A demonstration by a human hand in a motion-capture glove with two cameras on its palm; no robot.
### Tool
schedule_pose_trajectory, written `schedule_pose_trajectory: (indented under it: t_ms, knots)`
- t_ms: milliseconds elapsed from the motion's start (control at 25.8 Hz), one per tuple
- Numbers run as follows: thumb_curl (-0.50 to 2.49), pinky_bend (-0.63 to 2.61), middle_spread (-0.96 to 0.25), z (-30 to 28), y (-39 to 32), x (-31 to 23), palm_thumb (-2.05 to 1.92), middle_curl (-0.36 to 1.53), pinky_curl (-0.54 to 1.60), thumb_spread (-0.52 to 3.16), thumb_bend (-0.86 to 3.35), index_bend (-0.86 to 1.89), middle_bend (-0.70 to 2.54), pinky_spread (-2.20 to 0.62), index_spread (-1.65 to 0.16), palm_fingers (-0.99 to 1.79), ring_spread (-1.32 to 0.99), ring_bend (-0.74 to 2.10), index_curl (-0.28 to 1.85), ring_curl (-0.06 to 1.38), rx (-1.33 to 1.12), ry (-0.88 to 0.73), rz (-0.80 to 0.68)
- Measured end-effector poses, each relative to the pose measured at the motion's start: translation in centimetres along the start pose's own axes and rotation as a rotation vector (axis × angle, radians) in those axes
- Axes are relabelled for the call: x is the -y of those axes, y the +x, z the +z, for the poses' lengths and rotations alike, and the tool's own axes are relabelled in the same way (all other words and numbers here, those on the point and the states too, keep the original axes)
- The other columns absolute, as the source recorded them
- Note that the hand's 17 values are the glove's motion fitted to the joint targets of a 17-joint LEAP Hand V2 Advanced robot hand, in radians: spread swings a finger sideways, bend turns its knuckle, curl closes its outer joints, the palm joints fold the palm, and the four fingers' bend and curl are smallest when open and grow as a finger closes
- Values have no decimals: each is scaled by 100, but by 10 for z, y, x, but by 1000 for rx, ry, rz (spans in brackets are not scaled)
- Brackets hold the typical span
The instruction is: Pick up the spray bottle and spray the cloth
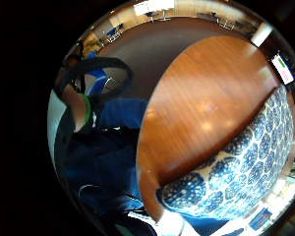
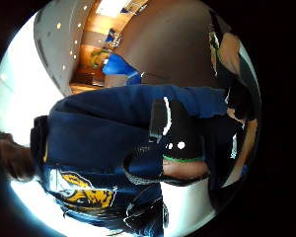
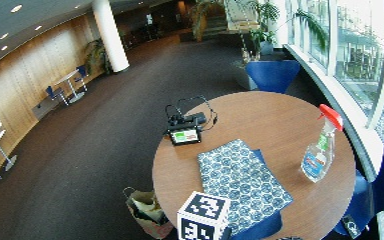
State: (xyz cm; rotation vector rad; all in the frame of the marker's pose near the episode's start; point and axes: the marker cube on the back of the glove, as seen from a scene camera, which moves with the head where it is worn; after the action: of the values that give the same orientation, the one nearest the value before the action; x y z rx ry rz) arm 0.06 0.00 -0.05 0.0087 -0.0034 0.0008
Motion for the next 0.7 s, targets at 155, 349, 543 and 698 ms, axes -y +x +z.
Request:
schedule_pose_trajectory:
  t_ms: [155,349,543,698]
  knots:
    - [14,53,-4,-3,0,-1,48,17,18,62,30,15,52,-21,-13,136,-12,66,11,19,11,18,-2]
    - [18,56,-5,-8,2,-3,50,25,27,84,30,16,56,-25,-17,129,-15,70,18,30,22,51,-1]
    - [22,57,-5,-9,3,-6,51,29,31,98,27,16,55,-27,-19,125,-16,69,22,34,30,57,14]
    - [24,49,-5,-11,6,-10,51,30,30,105,24,23,49,-19,-21,108,-15,59,27,33,36,60,47]
